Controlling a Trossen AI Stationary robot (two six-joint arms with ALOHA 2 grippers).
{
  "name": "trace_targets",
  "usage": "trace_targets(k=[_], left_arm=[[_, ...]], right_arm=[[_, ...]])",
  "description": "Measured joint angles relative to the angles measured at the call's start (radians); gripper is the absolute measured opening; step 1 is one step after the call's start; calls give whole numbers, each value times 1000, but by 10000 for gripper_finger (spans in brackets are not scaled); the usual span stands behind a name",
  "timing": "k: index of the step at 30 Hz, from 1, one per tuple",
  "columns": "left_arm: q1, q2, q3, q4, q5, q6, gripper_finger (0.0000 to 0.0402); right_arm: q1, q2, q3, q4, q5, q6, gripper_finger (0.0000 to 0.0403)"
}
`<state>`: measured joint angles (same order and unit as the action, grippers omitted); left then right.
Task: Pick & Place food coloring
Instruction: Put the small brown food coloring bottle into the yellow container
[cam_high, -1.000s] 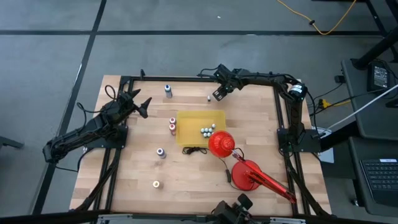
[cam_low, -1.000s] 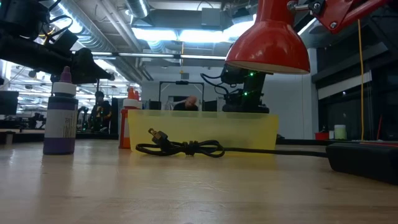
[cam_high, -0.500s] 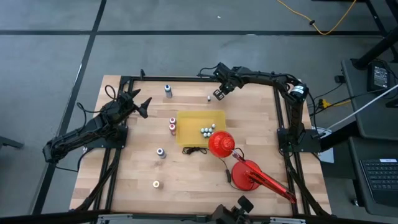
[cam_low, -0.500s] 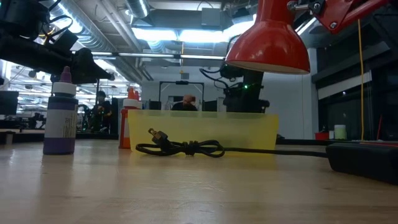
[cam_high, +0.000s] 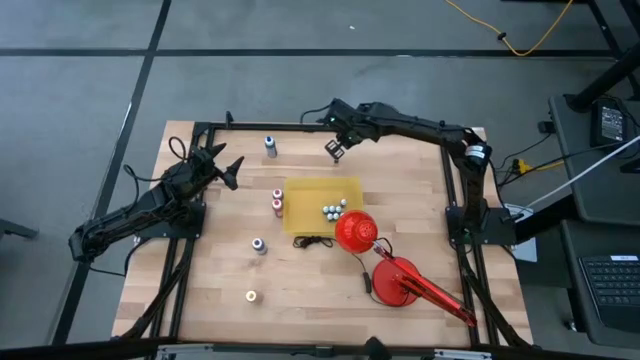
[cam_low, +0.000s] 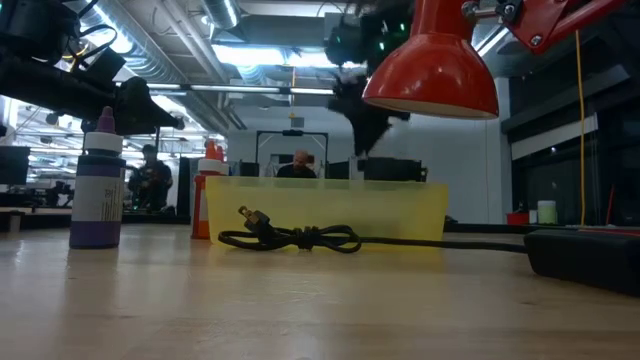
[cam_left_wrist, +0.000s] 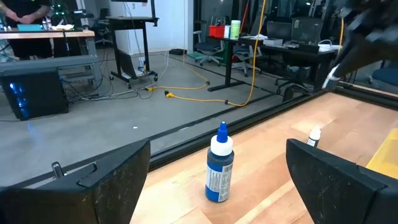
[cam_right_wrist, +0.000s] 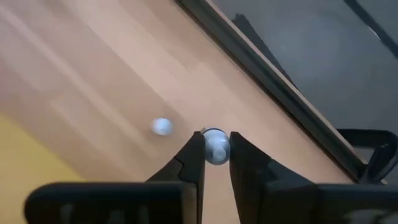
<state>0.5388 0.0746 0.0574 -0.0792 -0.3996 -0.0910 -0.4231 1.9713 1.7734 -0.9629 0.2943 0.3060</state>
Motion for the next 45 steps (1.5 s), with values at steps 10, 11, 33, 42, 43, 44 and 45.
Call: trace_targets(k=[10, 11, 33, 42, 43, 44, 45], left_arm=[[0, 0, 0, 0, 0, 0, 365], [0, 0, 0, 0, 0, 0, 365], [0, 0, 0, 0, 0, 0, 364], [0, 0, 0, 0, 0, 0, 365], [0, 0, 0, -1, 0, 0, 365], [0, 0, 0, -2, 0, 0, 364], [0, 0, 0, -1, 0, 0, 364]], right_arm=[[207, 6, 69, -72, 20, 356, 55], [229, 11, 70, -71, 19, 397, 55], [376, 211, 96, -69, -34, 688, 55], [371, 165, -16, -33, -16, 722, 55], [370, 153, -30, -23, -6, 732, 55], [368, 145, -42, -9, -2, 738, 55], [365, 139, -54, 2, 0, 740, 55]])
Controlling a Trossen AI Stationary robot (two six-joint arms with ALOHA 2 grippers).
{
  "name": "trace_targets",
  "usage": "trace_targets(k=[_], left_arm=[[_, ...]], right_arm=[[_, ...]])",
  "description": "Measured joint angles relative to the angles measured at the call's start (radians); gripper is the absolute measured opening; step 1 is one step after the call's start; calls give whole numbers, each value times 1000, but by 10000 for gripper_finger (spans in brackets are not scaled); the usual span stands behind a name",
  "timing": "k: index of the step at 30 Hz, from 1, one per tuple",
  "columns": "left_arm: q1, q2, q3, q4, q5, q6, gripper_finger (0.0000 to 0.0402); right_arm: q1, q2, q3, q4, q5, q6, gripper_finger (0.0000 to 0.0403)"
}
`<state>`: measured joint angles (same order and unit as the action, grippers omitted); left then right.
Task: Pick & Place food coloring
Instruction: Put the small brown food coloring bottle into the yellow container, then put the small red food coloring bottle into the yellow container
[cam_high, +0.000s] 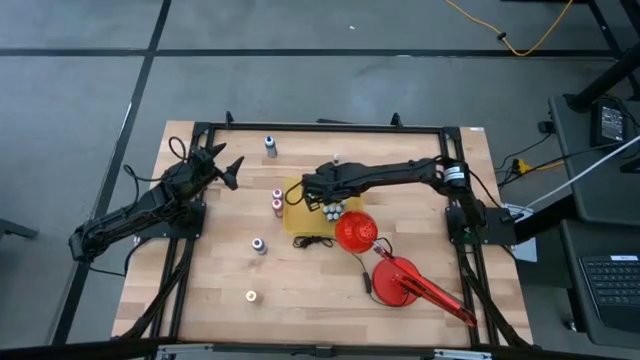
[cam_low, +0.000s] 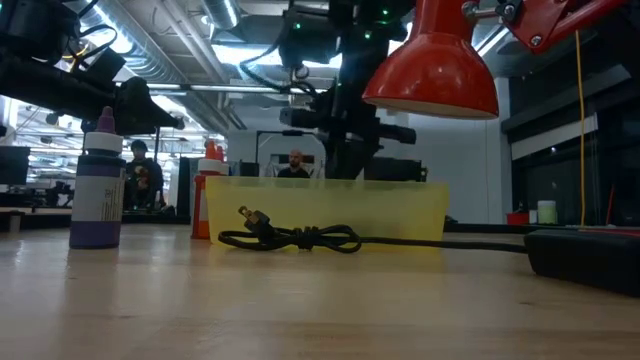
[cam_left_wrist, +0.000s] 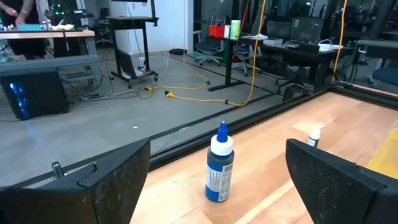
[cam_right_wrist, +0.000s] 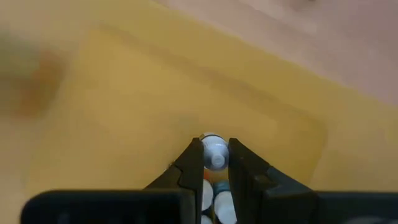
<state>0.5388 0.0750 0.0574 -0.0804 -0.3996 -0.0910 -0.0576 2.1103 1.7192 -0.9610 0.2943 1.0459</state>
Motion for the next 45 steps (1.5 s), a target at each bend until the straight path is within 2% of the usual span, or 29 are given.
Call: trace_targets(k=[18, 22, 33, 45], left_arm=[[0, 0, 0, 1, 0, 0, 365], [0, 0, 0, 1, 0, 0, 363], [0, 0, 0, 1, 0, 0, 363], [0, 0, 0, 0, 0, 0, 363]], right_arm=[[-13, -36, -187, 122, -61, 6, 55], [-14, -36, -188, 128, -73, -4, 60], [-27, -33, -175, 114, -136, -44, 120], [-74, -68, -82, 17, -56, -157, 128]])
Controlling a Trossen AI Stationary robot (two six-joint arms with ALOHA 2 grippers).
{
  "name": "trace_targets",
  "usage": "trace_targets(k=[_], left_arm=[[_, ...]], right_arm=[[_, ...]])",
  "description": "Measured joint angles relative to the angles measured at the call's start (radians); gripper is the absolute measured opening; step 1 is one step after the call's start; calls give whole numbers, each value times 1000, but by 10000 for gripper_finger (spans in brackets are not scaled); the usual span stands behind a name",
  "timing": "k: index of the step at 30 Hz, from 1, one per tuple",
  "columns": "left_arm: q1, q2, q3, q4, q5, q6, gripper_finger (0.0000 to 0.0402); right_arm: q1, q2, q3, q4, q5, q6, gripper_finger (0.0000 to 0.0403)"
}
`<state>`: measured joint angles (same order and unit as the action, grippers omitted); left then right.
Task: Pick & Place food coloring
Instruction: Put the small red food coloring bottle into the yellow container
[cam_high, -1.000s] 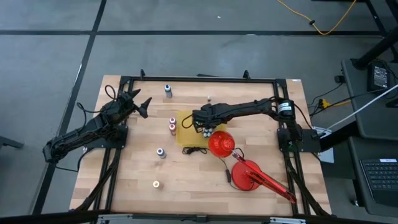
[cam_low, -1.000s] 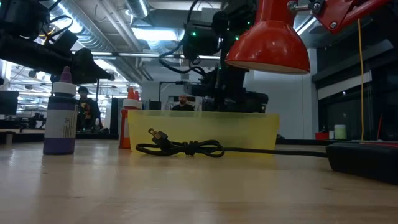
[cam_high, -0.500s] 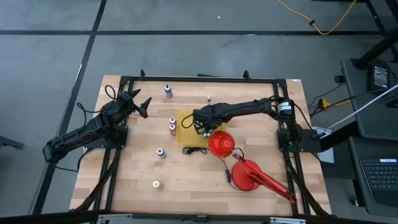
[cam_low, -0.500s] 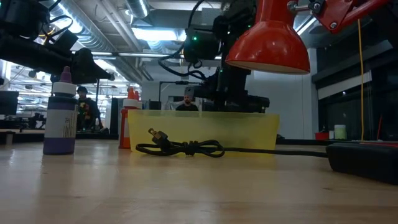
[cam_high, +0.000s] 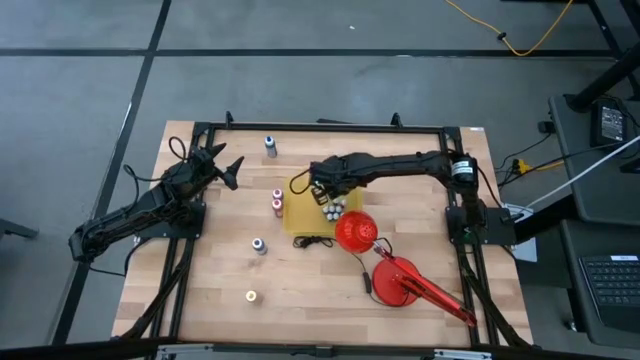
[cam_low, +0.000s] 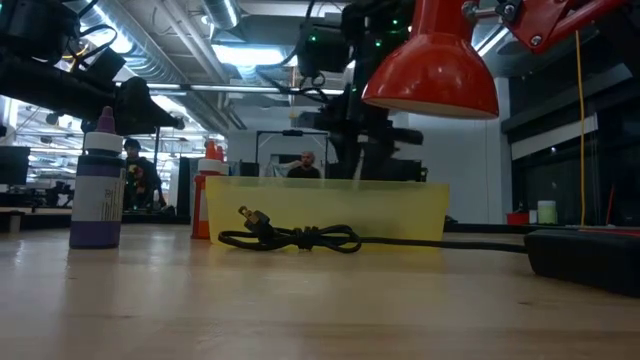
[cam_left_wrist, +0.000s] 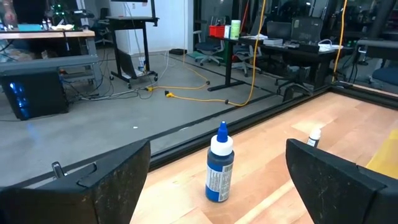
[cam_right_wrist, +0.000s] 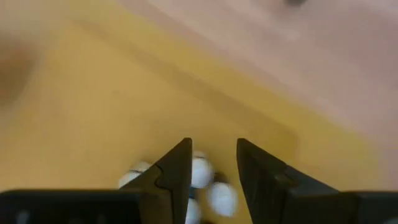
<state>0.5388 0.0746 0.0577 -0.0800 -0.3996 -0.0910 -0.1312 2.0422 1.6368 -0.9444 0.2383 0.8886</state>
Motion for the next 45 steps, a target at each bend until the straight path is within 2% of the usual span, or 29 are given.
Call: trace_targets(k=[5, 8, 18, 24, 26, 32, 45], left_arm=[[0, 0, 0, 0, 0, 0, 365], [0, 0, 0, 0, 0, 0, 364], [0, 0, 0, 1, 0, 0, 364], [0, 0, 0, 1, 0, 0, 365], [0, 0, 0, 1, 0, 0, 365], [0, 0, 0, 1, 0, 0, 364], [0, 0, 0, 1, 0, 0, 365]], right_arm=[[-53, -12, 75, -18, 48, -165, 128], [-95, -11, 134, -30, 21, -287, 133], [-204, -11, 241, -52, -104, -802, 218], [-278, 3, 243, -50, -108, -977, 233], [-294, 10, 243, -44, -109, -973, 233], [-312, 52, 243, -31, -107, -824, 233], [-303, 183, 243, 78, -72, -734, 233]])
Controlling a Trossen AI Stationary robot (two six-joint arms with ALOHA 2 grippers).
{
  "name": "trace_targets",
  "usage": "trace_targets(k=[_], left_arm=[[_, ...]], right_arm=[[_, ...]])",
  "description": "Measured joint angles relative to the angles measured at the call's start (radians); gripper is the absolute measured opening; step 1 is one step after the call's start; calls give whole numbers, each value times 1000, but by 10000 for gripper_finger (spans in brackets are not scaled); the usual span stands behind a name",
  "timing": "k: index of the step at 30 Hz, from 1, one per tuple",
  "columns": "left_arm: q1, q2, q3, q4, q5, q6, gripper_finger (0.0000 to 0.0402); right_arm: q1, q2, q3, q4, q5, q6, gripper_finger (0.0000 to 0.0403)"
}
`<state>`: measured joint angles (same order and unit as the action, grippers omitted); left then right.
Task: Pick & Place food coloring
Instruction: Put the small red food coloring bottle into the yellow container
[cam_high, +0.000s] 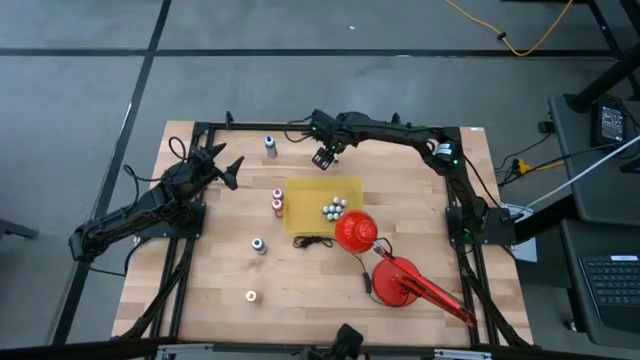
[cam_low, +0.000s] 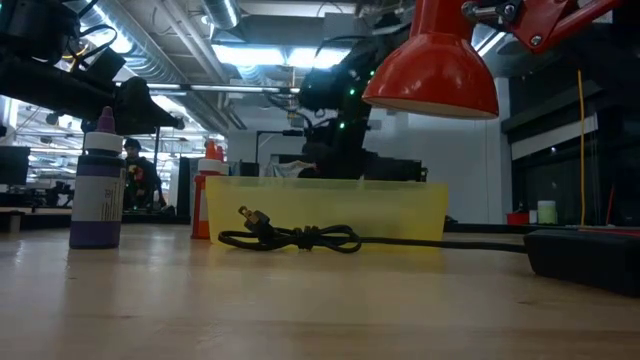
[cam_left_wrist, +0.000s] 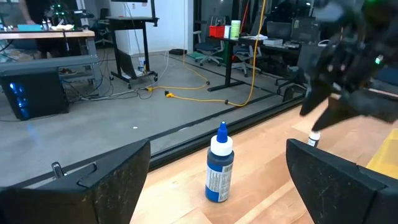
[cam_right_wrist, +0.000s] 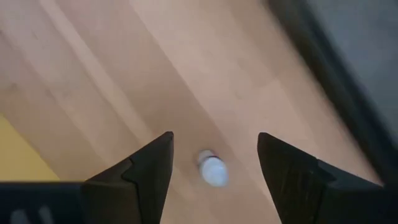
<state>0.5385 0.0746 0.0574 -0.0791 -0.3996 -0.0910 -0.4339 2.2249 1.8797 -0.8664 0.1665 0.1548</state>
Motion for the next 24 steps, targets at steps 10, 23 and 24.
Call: trace_targets(k=[10, 23, 24], left_arm=[[0, 0, 0, 0, 0, 0, 365], [0, 0, 0, 0, 0, 0, 364], [0, 0, 0, 0, 0, 0, 364]], right_arm=[[-9, 64, 0, -25, -2, 85, 233], [-27, 65, -1, -83, 0, 125, 185], [-27, 65, -1, -84, 0, 125, 180]])
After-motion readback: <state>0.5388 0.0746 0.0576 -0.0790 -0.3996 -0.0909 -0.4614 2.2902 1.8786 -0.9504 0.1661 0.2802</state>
